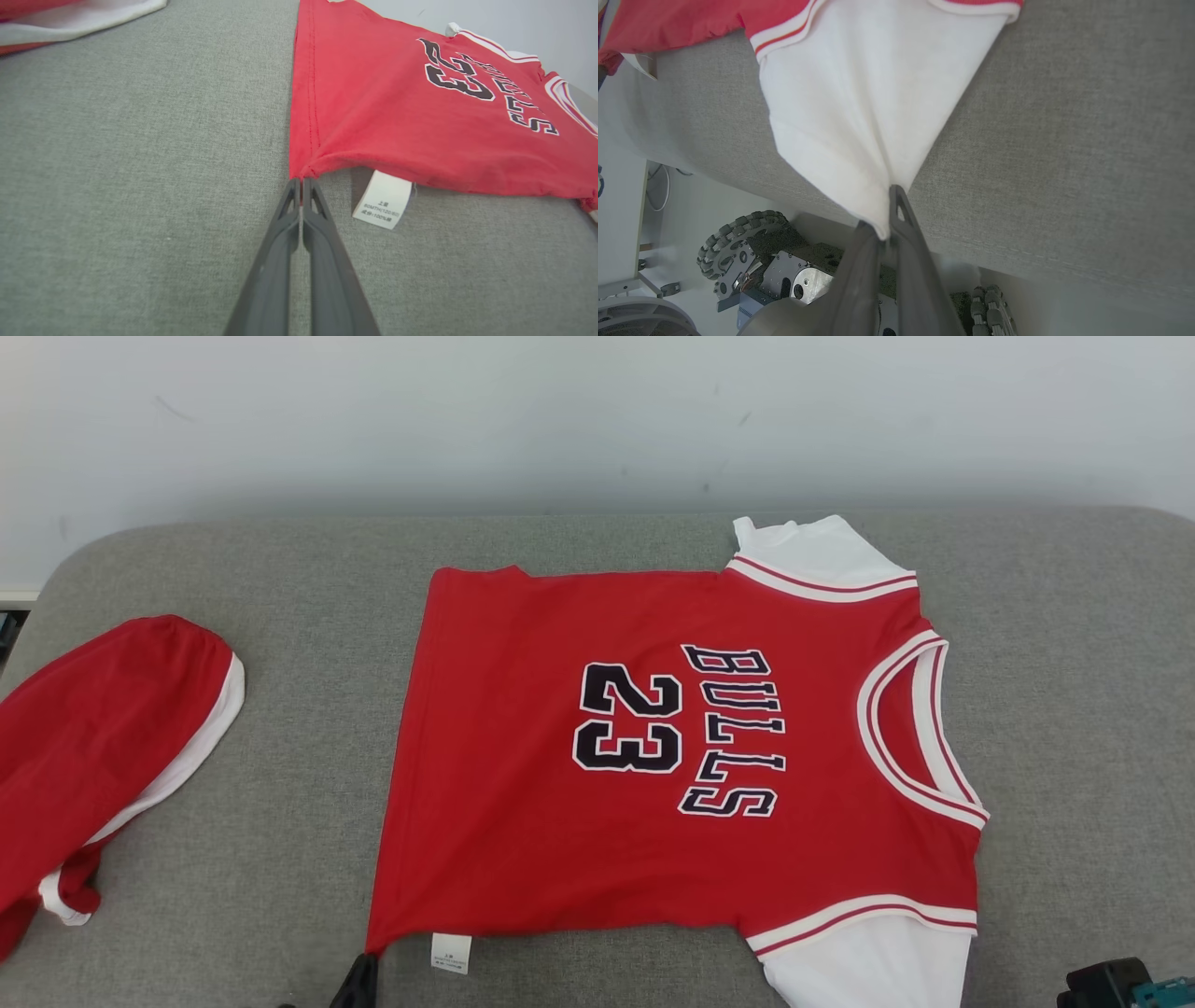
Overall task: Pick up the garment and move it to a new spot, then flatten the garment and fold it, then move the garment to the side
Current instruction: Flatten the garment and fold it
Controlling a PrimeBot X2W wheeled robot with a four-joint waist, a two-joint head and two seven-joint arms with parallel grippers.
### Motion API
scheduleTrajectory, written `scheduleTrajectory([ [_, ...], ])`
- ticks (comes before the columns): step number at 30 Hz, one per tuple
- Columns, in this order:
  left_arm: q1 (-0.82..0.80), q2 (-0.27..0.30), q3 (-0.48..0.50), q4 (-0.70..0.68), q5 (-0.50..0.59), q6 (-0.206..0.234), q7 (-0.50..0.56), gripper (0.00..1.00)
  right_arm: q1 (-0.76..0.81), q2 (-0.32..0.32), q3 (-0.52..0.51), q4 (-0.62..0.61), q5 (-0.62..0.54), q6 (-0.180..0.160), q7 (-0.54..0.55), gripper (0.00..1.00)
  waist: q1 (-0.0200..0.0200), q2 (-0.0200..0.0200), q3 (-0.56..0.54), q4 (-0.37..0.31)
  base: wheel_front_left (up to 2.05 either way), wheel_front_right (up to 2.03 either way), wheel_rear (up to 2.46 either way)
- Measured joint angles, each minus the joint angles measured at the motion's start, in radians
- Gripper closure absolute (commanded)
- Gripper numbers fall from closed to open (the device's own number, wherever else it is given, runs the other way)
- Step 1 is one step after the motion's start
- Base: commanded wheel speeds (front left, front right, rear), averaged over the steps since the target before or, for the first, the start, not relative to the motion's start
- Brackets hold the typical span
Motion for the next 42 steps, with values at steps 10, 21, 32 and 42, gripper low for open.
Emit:
scheduleTrajectory([
  [10, 0.016, -0.001, -0.024, 0.035, 0.0, -0.004, 0.004, 0.0, -0.004, 0.012, 0.011, 0.012, 0.012, -0.027, 0.021, 0.0, 0.0, 0.0, 0.008, 0.0, 0.0, 0.0, 0.0],
  [21, 0.013, 0.026, 0.05, 0.035, -0.012, 0.008, 0.004, 0.0, -0.005, -0.007, -0.027, -0.002, -0.057, -0.064, -0.018, 0.0, 0.0, 0.0, 0.009, 0.001, 0.0, 0.0, 0.0],
  [32, -0.024, 0.042, 0.158, -0.132, 0.019, 0.038, -0.001, 0.0, -0.153, 0.096, -0.123, -0.034, -0.212, -0.177, -0.281, 0.0, 0.0, 0.0, -0.032, -0.006, 0.0, 0.0, 0.0],
  [42, 0.0, 0.035, 0.197, -0.312, 0.065, 0.044, -0.002, 0.0, -0.214, 0.235, -0.1, 0.011, -0.28, -0.194, -0.478, 0.0, -0.0001, 0.0, -0.093, -0.032, 0.0, 0.0, 0.0],
])
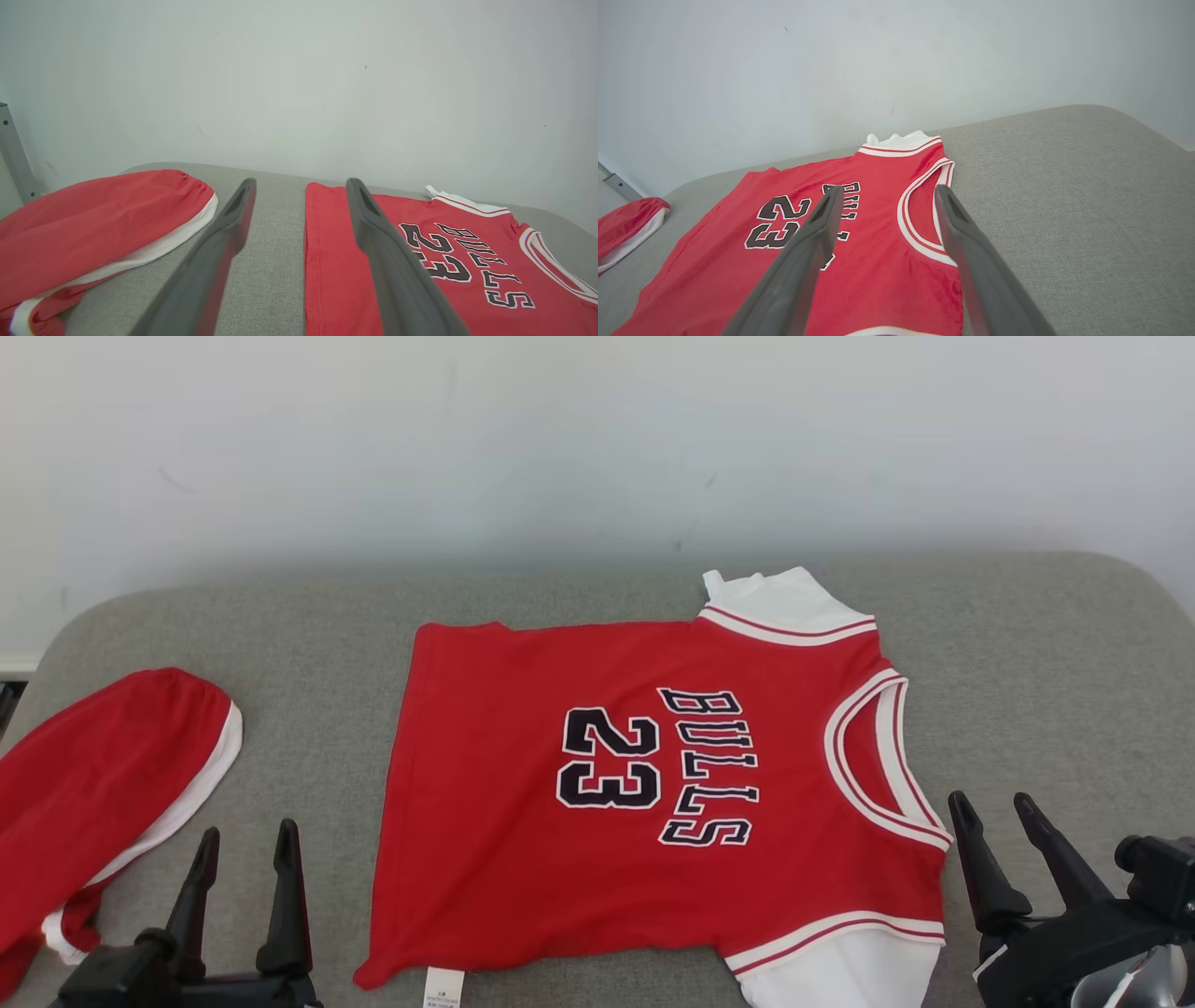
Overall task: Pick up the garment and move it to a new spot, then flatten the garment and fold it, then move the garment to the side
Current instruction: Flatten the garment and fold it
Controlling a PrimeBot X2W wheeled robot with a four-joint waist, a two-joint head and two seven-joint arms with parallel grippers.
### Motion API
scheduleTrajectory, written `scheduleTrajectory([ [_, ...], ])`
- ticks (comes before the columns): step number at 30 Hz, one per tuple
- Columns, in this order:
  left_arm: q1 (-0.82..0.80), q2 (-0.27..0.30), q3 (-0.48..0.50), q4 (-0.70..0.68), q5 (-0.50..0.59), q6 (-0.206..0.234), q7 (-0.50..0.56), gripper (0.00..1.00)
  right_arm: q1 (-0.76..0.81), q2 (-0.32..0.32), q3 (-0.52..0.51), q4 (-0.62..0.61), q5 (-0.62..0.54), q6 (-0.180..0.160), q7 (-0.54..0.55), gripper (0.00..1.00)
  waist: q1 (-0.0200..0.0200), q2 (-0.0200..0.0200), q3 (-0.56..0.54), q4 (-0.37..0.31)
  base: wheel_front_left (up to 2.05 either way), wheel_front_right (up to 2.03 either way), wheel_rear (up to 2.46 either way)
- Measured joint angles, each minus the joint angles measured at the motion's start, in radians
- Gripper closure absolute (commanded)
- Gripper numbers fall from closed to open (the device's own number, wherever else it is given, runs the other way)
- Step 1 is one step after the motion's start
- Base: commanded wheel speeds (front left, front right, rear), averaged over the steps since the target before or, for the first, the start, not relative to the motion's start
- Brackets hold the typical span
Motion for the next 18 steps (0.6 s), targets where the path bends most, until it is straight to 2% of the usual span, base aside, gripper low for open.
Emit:
scheduleTrajectory([
  [9, 0.056, 0.0, -0.013, -0.032, 0.043, 0.006, 0.0, 0.0, 0.005, 0.032, -0.006, 0.045, -0.011, 0.0, -0.08, 0.0, 0.0, 0.0, -0.036, -0.031, 0.0, 0.0, 0.0],
  [18, 0.091, 0.007, -0.034, -0.044, 0.042, 0.008, 0.066, 0.0, 0.015, 0.037, -0.009, 0.081, -0.012, 0.0, -0.123, 0.0, 0.0, 0.0, -0.056, -0.059, 0.0, 0.0, 0.0],
])
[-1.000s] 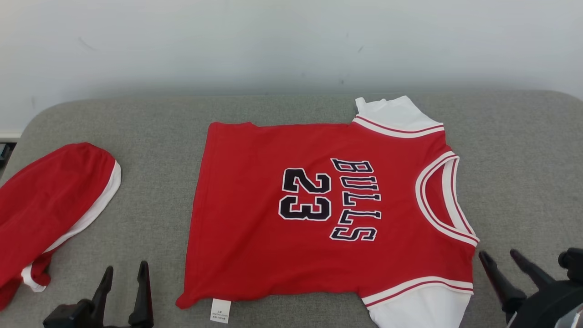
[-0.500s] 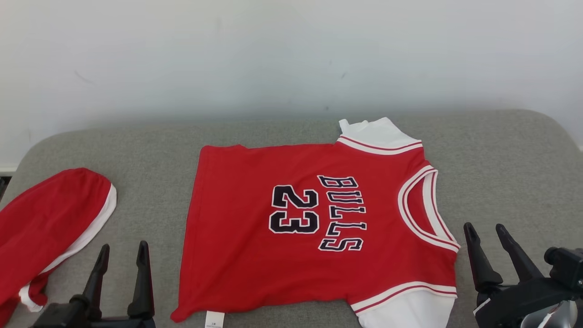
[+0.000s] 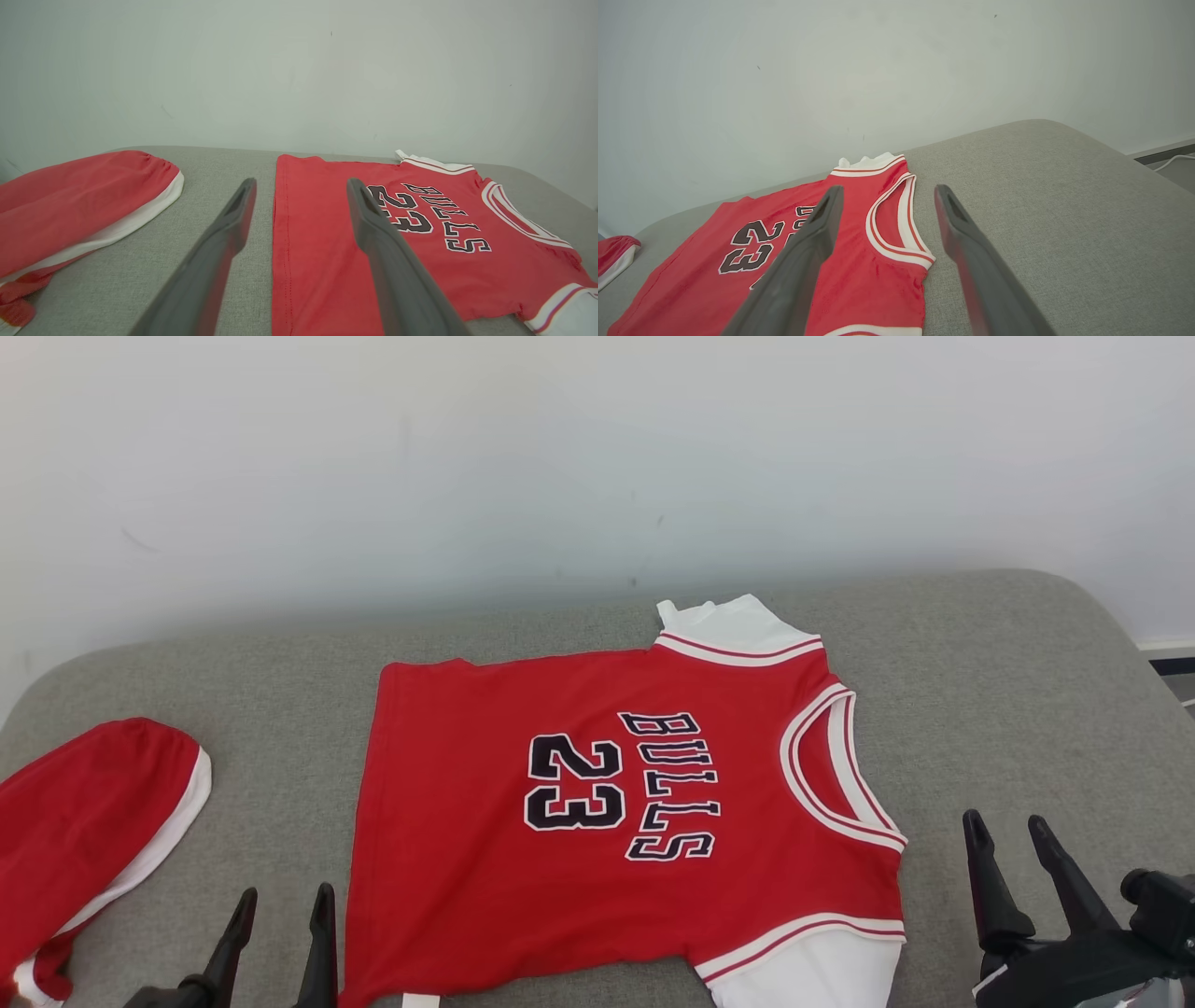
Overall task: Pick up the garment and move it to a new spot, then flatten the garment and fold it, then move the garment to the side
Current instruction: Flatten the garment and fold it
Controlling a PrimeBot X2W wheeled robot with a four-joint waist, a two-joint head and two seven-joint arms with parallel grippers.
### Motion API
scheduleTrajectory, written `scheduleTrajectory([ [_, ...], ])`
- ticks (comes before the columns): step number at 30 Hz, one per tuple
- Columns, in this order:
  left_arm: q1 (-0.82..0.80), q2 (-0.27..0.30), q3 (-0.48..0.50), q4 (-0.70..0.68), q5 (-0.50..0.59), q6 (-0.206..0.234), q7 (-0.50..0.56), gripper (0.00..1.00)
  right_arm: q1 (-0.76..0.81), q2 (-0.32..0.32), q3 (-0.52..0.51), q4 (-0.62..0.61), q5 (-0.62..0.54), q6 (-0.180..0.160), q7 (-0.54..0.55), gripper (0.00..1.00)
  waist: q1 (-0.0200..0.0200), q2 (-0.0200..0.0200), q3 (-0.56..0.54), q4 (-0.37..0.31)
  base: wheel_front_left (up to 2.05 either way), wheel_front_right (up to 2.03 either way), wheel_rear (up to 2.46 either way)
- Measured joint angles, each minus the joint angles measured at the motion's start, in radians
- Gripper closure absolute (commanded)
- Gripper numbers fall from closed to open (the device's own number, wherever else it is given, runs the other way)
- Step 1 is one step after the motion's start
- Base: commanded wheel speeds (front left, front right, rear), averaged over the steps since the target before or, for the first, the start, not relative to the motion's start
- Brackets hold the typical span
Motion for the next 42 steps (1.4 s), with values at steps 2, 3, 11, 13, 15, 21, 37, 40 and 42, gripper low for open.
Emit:
scheduleTrajectory([
  [2, 0.011, 0.001, -0.002, -0.002, 0.0, 0.0, 0.013, 0.0, 0.007, 0.001, 0.002, 0.006, 0.0, 0.0, -0.003, 0.0, 0.0, 0.0, 0.0, -0.002, 0.0, 0.0, 0.0],
  [3, 0.012, 0.002, -0.002, -0.002, 0.0, 0.0, 0.02, 0.0, 0.009, 0.001, 0.005, 0.009, -0.001, 0.0, -0.007, 0.0, 0.0, 0.0, 0.0, -0.003, 0.0, 0.0, 0.0],
  [11, 0.02, 0.004, 0.004, -0.028, 0.0, 0.0, 0.048, 0.0, 0.01, 0.006, 0.011, 0.026, -0.008, 0.002, -0.024, 0.0, 0.0, 0.0, 0.006, -0.004, 0.0, 0.0, 0.0],
  [13, 0.022, 0.002, 0.01, -0.032, 0.0, 0.0, 0.054, 0.0, 0.01, 0.006, 0.011, 0.029, -0.009, 0.005, -0.026, 0.0, 0.0, 0.0, 0.007, -0.003, 0.0, 0.0, 0.0],
  [15, 0.022, 0.0, 0.014, -0.036, 0.0, 0.0, 0.063, 0.0, 0.01, 0.007, 0.013, 0.032, -0.009, 0.007, -0.027, 0.0, 0.0, 0.0, 0.009, -0.003, 0.0, 0.0, 0.0],
  [21, 0.024, -0.005, 0.018, -0.044, 0.0, 0.0, 0.081, 0.0, 0.01, 0.006, 0.015, 0.041, -0.011, 0.01, -0.035, 0.0, 0.0001, 0.0, 0.012, 0.002, 0.0, 0.0, 0.0],
  [37, 0.024, -0.022, 0.025, -0.057, 0.002, 0.001, 0.108, 0.0, 0.01, 0.006, 0.031, 0.064, -0.012, 0.021, -0.039, 0.0, 0.0001, 0.0, 0.02, 0.012, 0.0, 0.0, 0.0],
  [40, 0.026, -0.026, 0.035, -0.057, 0.006, 0.001, 0.12, 0.0, 0.01, -0.001, 0.049, 0.066, -0.015, 0.039, -0.022, 0.0, 0.0001, 0.0, 0.022, 0.013, 0.0, 0.0, 0.0],
  [42, 0.029, -0.032, 0.043, -0.056, 0.007, 0.001, 0.136, 0.0, 0.012, -0.009, 0.073, 0.067, -0.018, 0.049, 0.006, 0.0, 0.0001, 0.0, 0.022, 0.014, 0.0, 0.0, 0.0],
])
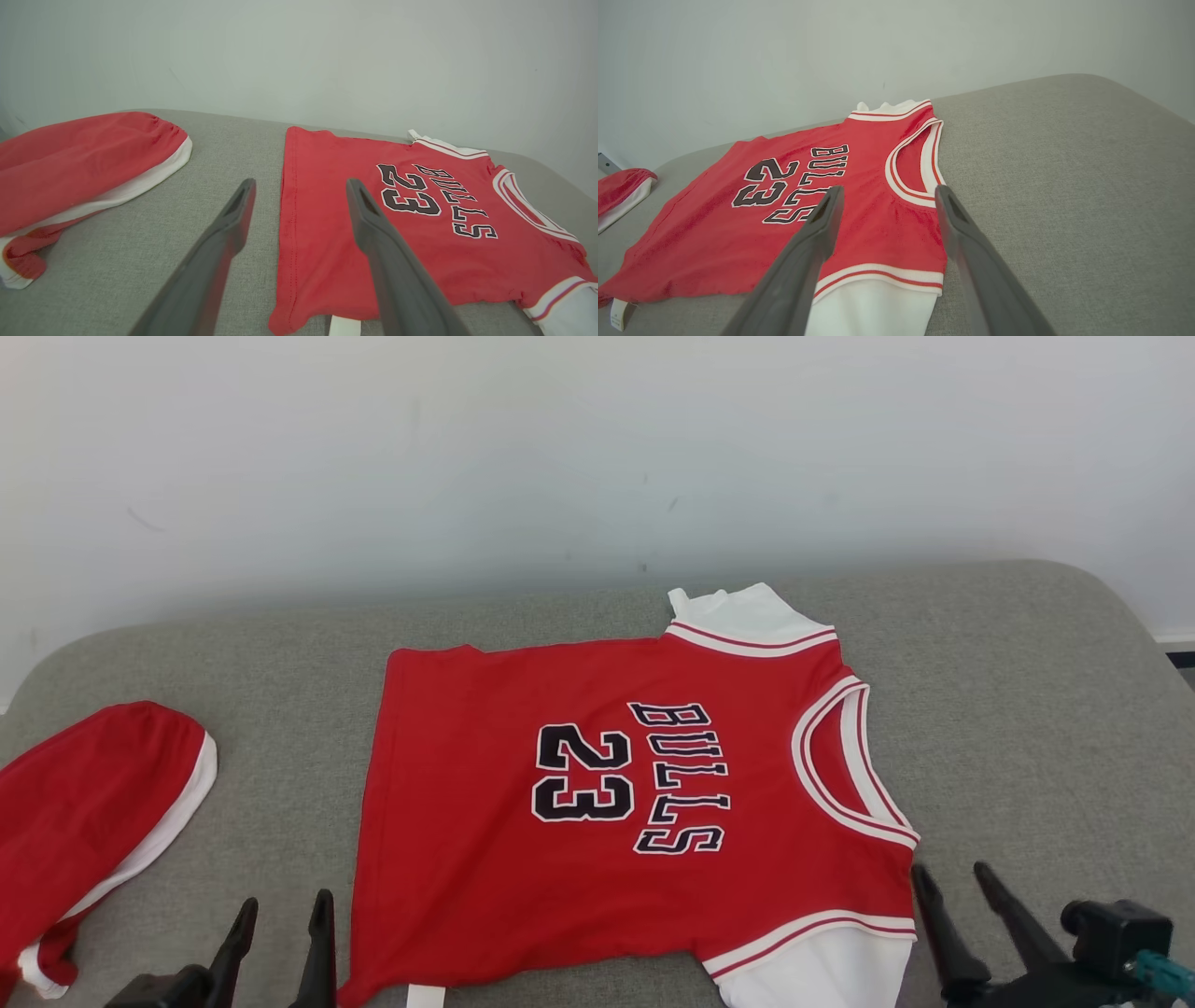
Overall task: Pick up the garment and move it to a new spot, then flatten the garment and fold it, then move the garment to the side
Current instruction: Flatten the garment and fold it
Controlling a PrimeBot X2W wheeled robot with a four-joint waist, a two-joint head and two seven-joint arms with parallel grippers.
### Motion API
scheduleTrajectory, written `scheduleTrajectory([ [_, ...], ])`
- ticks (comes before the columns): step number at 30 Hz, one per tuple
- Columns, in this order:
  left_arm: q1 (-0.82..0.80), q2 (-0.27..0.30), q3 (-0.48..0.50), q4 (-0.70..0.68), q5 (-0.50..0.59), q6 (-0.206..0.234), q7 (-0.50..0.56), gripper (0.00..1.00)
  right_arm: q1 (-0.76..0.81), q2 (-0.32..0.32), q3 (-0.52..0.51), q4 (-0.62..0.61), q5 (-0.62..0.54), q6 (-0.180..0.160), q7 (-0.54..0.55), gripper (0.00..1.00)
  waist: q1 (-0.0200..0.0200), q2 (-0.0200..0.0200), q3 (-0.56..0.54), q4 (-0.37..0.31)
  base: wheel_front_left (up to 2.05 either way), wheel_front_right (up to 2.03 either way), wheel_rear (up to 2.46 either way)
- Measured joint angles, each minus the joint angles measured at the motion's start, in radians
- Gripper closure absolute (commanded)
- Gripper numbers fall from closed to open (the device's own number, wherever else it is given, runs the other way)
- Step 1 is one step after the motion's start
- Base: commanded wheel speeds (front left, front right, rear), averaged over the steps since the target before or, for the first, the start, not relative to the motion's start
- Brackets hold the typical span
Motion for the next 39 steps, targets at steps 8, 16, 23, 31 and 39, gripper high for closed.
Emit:
scheduleTrajectory([
  [8, 0.012, -0.087, 0.071, 0.046, -0.007, 0.0, 0.113, 0.0, 0.045, -0.012, 0.062, 0.009, 0.0, -0.009, 0.145, 0.0, 0.0, 0.0, 0.004, 0.0, 0.0, 0.0, 0.0],
  [16, -0.004, -0.087, 0.03, 0.14, 0.014, 0.0, 0.256, 0.0, 0.061, -0.01, 0.083, 0.03, -0.01, -0.044, 0.268, 0.0, 0.0, 0.0, 0.013, -0.006, 0.0, 0.0, 0.0],
  [23, -0.063, -0.088, 0.031, 0.243, 0.057, 0.0, 0.338, 0.0, 0.066, 0.021, 0.104, 0.073, -0.018, -0.058, 0.363, 0.0, 0.0, 0.0, 0.029, -0.013, 0.0, 0.0, 0.0],
  [31, -0.121, -0.089, 0.002, 0.291, 0.073, 0.0, 0.376, 0.0, 0.064, 0.054, 0.079, 0.118, -0.038, -0.066, 0.42, 0.0, 0.0001, 0.0, 0.048, -0.025, 0.0, 0.0, 0.0],
  [39, -0.124, -0.093, -0.007, 0.34, 0.073, 0.0, 0.408, 0.0, 0.064, 0.072, 0.045, 0.136, -0.064, -0.067, 0.46, 0.0, 0.0, 0.0, 0.052, -0.027, 0.0, 0.0, 0.0],
])
